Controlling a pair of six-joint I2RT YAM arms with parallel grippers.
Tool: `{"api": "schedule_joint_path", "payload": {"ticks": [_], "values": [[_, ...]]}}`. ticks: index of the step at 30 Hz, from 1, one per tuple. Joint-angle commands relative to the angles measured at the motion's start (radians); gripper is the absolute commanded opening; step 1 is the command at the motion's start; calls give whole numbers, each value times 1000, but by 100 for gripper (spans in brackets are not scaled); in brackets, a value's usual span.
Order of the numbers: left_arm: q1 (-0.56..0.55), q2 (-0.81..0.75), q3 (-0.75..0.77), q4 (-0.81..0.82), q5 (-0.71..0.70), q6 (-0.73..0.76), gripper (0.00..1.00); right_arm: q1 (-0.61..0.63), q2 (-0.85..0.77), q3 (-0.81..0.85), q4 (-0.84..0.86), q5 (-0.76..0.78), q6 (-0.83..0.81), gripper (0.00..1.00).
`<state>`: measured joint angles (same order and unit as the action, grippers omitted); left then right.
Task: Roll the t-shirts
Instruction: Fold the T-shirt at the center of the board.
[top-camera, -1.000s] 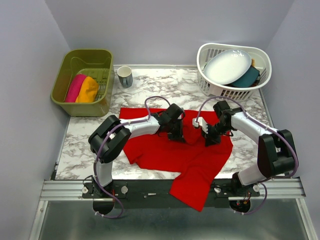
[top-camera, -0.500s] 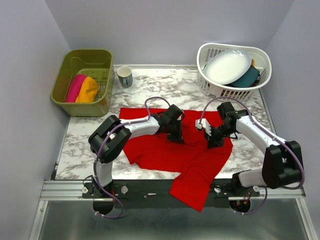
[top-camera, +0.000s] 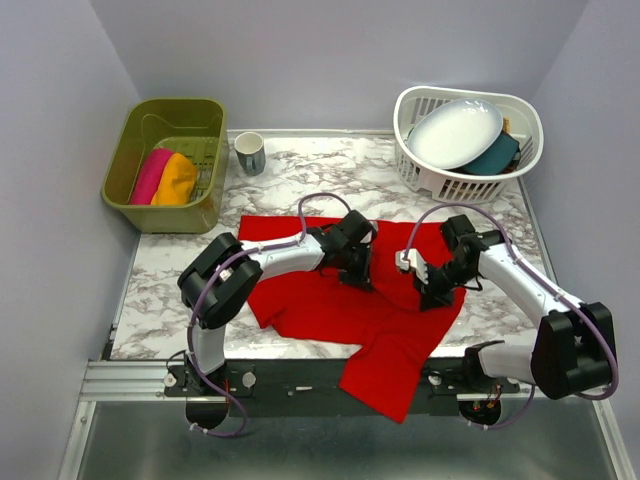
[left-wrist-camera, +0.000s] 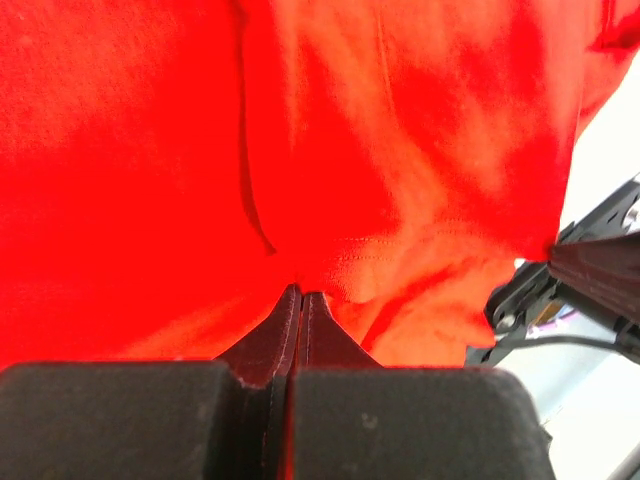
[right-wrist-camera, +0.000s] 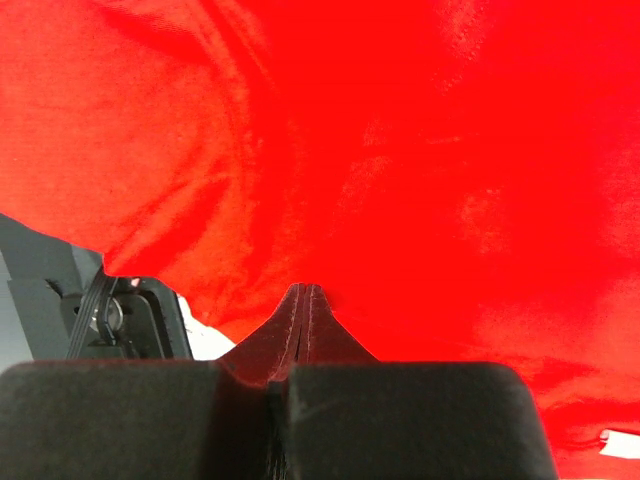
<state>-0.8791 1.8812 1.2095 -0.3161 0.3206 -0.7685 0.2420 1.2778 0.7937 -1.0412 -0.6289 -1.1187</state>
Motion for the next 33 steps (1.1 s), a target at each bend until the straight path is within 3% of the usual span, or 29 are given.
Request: {"api": "schedule_joint_path", "payload": {"ticks": [1, 8, 20, 27, 29, 30, 31, 32, 33], "values": [[-14, -70, 10, -83, -9, 52, 0, -3, -32, -39, -36, -40, 3, 1], [-34, -65, -10, -34, 40, 47, 1, -4, -52, -63, -54, -31, -4, 1], [-57, -48, -14, -8, 84, 81, 20, -3, -43, -65, -85, -12, -4, 1], [-43, -117, -99, -55, 67, 120, 19, -3, 12, -25, -183, 12, -69, 1], [-41, -131, -122, -51, 67, 130, 24, -3, 17, -21, -187, 15, -76, 1], [-41, -136, -125, -52, 67, 135, 32, -3, 32, -19, -187, 23, -73, 1], [-41, -145, -125, -51, 69, 140, 37, -3, 43, -8, -192, 24, -73, 1], [-40, -152, -125, -49, 81, 167, 43, -3, 51, -4, -213, 28, -76, 20], [-37, -160, -122, -49, 87, 185, 45, -3, 57, 4, -230, 23, -79, 26]]}}
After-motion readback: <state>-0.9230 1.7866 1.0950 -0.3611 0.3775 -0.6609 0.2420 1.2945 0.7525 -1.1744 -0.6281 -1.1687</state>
